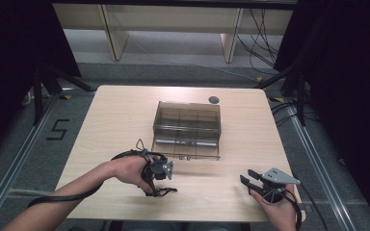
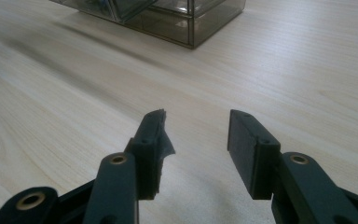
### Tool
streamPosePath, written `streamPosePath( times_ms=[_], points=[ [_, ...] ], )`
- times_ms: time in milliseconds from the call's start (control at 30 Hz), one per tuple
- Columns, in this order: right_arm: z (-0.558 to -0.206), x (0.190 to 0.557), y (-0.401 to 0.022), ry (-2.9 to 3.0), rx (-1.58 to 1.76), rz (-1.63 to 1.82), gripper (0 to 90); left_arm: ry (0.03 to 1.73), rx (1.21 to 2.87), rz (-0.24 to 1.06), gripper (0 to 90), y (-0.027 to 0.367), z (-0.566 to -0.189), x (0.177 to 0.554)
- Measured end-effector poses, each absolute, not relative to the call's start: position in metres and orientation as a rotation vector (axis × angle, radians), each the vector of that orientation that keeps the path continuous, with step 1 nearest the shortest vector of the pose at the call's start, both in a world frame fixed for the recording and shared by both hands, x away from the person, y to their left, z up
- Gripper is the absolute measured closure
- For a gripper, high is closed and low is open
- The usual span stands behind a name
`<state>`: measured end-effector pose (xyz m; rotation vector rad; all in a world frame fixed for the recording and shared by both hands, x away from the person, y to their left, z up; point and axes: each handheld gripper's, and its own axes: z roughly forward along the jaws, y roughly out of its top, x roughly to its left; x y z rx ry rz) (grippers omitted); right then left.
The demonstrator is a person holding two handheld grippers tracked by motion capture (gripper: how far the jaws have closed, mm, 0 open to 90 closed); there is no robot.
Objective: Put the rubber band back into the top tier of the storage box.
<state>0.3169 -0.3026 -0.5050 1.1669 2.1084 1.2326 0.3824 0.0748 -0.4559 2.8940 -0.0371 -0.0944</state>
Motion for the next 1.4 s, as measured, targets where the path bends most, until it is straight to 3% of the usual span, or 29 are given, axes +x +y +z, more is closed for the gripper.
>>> streamPosePath(
  times_ms=[767, 1400],
  points=[
    [-0.506, 0.316, -0.302, 2.105, 1.194, 1.252, 57.3, -0.066, 2.905, -0.108, 44.6, 0.058, -0.465, 0.382],
    [-0.505, 0.316, -0.304, 2.089, 1.196, 1.258, 57.9, -0.120, 2.925, -0.058, 66.4, 0.052, -0.470, 0.378]
  ],
)
